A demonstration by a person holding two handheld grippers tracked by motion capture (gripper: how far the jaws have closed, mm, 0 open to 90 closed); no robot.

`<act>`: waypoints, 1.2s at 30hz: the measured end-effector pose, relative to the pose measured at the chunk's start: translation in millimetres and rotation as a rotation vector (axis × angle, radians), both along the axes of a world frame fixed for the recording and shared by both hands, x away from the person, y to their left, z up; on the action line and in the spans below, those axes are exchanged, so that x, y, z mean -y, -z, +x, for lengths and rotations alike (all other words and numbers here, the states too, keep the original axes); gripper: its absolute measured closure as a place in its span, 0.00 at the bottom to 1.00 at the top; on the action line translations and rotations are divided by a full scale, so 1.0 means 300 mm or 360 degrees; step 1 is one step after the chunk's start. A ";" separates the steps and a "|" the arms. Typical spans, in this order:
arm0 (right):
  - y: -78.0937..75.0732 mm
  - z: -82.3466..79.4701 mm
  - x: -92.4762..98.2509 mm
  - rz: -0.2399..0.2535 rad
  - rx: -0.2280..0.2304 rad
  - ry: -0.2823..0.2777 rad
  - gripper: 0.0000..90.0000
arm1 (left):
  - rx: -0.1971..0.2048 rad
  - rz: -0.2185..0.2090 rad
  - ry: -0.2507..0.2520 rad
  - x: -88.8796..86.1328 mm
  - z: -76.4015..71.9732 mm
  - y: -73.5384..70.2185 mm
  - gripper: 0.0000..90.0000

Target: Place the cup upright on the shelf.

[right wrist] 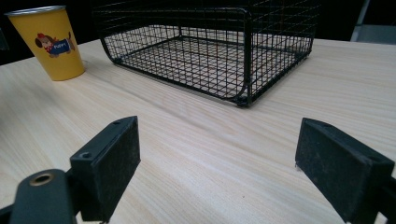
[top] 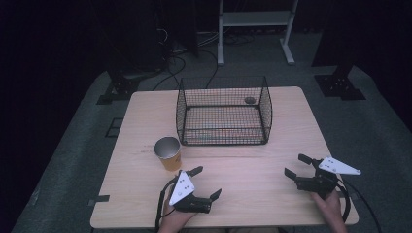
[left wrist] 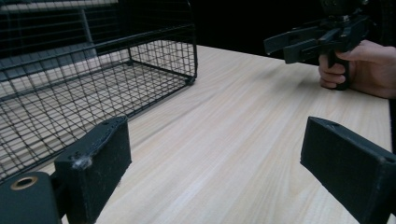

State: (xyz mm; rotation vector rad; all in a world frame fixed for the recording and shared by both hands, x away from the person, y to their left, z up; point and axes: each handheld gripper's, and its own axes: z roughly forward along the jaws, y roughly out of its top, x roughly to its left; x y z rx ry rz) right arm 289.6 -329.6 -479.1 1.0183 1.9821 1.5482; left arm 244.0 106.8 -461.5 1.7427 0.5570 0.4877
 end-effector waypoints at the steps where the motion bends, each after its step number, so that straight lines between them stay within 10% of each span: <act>1: 0.000 0.000 0.000 0.0000 0.0002 -0.0001 0.14 | 0.0009 -0.0006 0.0001 0.000 -0.001 -0.001 0.09; 18: 0.000 0.003 0.004 0.0015 -0.0006 0.0037 0.14 | 0.0095 -0.0006 -0.0049 -0.089 -0.028 -0.077 0.03; 36: 0.001 0.004 0.006 0.0025 -0.0015 0.0058 0.14 | 0.0127 0.0008 -0.0346 -0.307 -0.059 -0.098 0.03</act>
